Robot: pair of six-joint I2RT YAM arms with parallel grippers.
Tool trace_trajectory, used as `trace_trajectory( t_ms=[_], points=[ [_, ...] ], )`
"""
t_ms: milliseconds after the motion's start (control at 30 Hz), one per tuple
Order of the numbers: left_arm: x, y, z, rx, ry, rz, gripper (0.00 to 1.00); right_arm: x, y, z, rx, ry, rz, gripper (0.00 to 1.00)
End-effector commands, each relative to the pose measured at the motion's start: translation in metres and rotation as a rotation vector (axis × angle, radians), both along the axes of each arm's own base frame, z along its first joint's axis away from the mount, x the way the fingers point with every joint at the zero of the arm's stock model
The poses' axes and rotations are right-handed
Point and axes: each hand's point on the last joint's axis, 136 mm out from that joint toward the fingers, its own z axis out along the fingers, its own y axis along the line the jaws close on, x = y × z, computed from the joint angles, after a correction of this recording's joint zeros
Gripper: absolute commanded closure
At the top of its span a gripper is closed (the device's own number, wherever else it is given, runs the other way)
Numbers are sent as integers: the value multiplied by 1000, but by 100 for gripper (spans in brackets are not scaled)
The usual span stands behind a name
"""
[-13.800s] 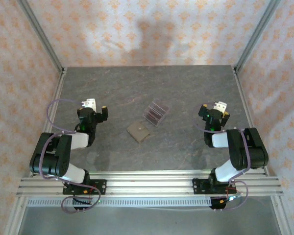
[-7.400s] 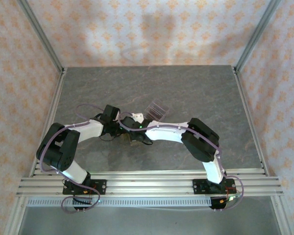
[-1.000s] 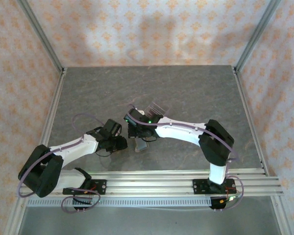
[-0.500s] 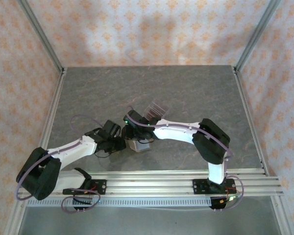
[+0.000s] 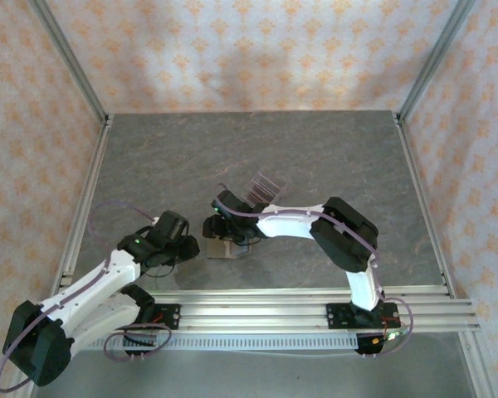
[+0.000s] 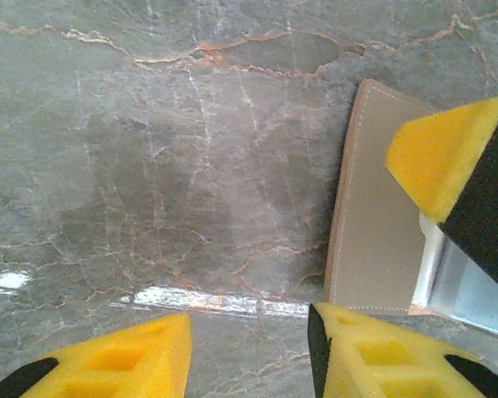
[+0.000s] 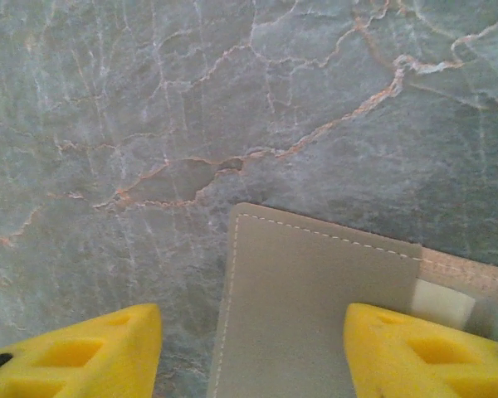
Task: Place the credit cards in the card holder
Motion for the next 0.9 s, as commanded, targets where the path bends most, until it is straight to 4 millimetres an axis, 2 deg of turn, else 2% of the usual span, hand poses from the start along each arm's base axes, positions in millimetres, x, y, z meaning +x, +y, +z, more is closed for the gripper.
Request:
trace_trajectory(
  t_ms=[0, 67, 167, 333, 600, 867],
  points=[
    [5, -12, 15, -45, -17, -49, 58, -1, -10, -24, -54, 19, -13, 36],
    [11, -22, 20, -74, -26, -76, 62, -2, -10, -27, -44, 29, -18, 35],
    [22, -35, 22, -110, -37, -100, 74, -1, -12, -30, -13, 57, -36, 33],
    [32, -47, 15, -128, -25, -109, 90, 2, -20, -35, 18, 94, -68, 32],
    [47, -63, 2, -156, -47, -126, 92, 2, -23, -42, 56, 137, -92, 30],
    [50, -56, -36, -101, -9, -86, 95, 6, -28, -36, 69, 131, -110, 30]
  ],
)
